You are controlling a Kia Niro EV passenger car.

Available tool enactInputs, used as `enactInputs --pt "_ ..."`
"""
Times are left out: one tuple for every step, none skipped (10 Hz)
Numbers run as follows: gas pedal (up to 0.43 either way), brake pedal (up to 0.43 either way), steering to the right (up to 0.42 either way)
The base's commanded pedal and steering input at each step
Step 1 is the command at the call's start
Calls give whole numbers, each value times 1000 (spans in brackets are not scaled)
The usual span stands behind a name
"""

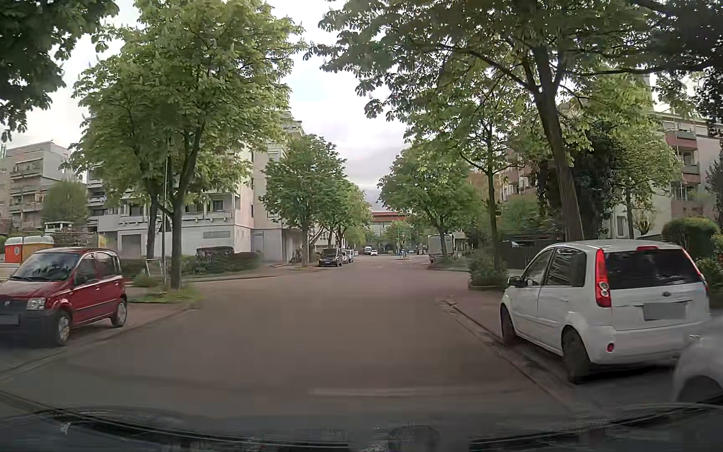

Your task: Follow the waypoints while adhering to traffic rules and regulations

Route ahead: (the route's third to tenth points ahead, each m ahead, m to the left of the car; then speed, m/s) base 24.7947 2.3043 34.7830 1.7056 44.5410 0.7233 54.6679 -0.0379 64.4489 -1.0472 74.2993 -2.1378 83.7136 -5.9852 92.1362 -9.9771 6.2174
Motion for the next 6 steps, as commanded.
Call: enactInputs --pt "0 0 8" --pt "0 0 7" --pt "0 0 8" --pt "0 0 8" --pt "0 0 9" --pt "0 0 9"
